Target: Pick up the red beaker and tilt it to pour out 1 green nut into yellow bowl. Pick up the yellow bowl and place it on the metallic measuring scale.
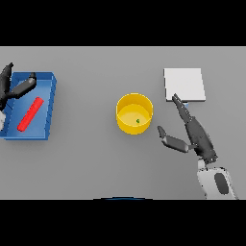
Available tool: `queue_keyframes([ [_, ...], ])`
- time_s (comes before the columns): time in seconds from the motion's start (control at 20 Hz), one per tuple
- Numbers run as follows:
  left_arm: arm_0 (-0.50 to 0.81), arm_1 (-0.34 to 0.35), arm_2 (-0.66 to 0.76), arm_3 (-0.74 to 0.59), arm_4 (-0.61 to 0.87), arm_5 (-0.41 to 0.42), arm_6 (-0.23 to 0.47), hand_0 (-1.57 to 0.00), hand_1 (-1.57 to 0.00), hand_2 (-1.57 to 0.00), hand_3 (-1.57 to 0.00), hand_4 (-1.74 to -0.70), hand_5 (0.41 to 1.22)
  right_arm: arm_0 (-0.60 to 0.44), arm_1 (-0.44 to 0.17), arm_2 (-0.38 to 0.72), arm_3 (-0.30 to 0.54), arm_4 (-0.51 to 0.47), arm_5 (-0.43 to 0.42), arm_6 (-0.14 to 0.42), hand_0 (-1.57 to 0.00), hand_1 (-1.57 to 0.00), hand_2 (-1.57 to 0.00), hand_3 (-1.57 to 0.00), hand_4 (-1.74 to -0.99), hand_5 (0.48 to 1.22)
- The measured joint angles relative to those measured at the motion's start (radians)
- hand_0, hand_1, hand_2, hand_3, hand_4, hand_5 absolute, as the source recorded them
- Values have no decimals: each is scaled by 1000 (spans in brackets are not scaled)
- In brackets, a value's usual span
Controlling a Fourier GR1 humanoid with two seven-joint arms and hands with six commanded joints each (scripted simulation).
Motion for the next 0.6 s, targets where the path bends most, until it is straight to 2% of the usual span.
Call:
queue_keyframes([
  [0.1,-1,-4,-4,-8,2,0,2,-8,-6,-6,-6,-792,709,-52,-42,31,13,40,49,34,1,1,1,1,-1268,691],
  [0.2,9,8,2,-14,7,-1,-4,-5,-3,-4,-3,-795,709,-100,-97,69,28,126,73,62,1,1,1,1,-1282,677],
  [0.3,8,8,5,-6,11,-6,-9,-3,-2,-2,-2,-795,708,-160,-154,111,48,200,103,40,1,1,1,1,-1278,669],
  [0.4,7,12,-1,-11,7,-9,-1,-1,-1,-1,-1,-793,716,-230,-191,156,75,260,148,45,1,1,1,1,-1276,666],
  [0.45,-6,6,1,-8,10,-12,4,-1,0,0,0,-794,719,-280,-188,179,108,287,158,52,1,1,1,1,-1270,664],
  [0.6,4,1,-1,-13,9,-3,-15,0,0,0,0,-797,723,-356,-203,229,164,321,208,8,1,1,1,1,-1273,656],
])
